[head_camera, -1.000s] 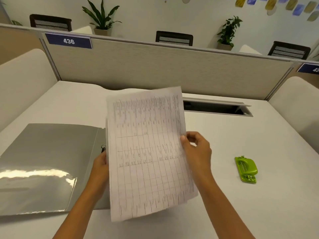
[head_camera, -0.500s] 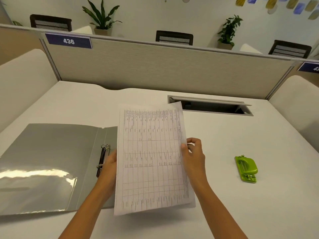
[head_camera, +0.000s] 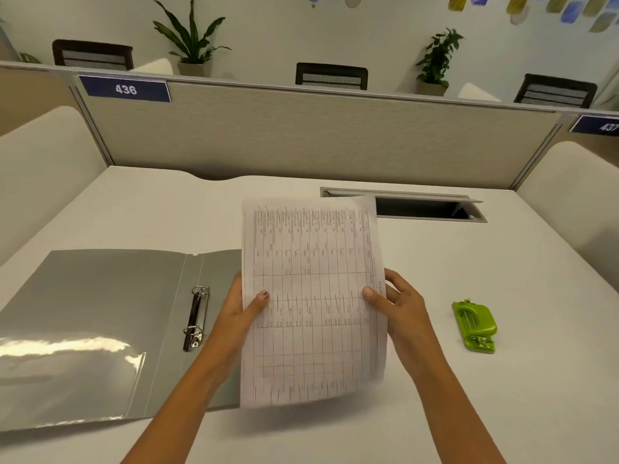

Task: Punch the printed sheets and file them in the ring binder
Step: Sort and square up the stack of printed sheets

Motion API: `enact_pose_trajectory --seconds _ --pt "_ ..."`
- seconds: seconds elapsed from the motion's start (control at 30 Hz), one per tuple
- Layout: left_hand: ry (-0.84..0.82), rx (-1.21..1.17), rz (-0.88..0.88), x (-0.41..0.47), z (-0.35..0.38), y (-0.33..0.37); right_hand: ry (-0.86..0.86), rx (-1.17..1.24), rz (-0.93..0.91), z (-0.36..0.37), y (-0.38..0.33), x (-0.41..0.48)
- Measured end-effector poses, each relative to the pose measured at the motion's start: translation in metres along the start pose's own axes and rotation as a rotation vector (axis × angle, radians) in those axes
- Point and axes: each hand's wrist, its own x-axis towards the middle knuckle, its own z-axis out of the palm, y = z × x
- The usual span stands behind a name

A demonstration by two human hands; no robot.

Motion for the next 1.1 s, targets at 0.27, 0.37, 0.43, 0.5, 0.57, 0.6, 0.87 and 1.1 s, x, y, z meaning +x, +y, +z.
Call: enact_pose_trajectory --seconds 0.27,0.37,0.43,0.5,0.57,0.6,0.87,1.1 --pt "-0.094 -0.262 -0.047 0.005 0.006 0.004 -0.332 -0.219 0.139 -0.021 0.008 -0.004" --pt "-0.119 -0.205 -0.080 0.004 0.011 0.002 -0.195 -0.297 0.197 -0.014 0.024 0.004" --pt "-0.089 -0.063 -0.047 0.004 0.014 0.000 -0.102 -0.407 0.177 -0.007 0.031 0.007" --pt "-0.029 0.047 0.027 0.002 0.020 0.001 -0.032 -0.429 0.067 0.002 0.032 0.003" --pt "0.060 0.093 0.153 0.000 0.025 0.006 0.034 -0.366 -0.085 0.012 0.028 -0.004" --pt "0.112 0.107 0.224 -0.002 0.028 0.009 0.071 -0.328 -0.150 0.016 0.026 -0.007" --pt "0.187 0.257 0.485 0.000 0.055 0.029 0.364 -0.219 -0.334 0.020 0.017 -0.012" --pt "0.033 0.183 0.514 0.014 0.101 0.025 0.586 -0.237 -0.411 -0.009 0.008 -0.005"
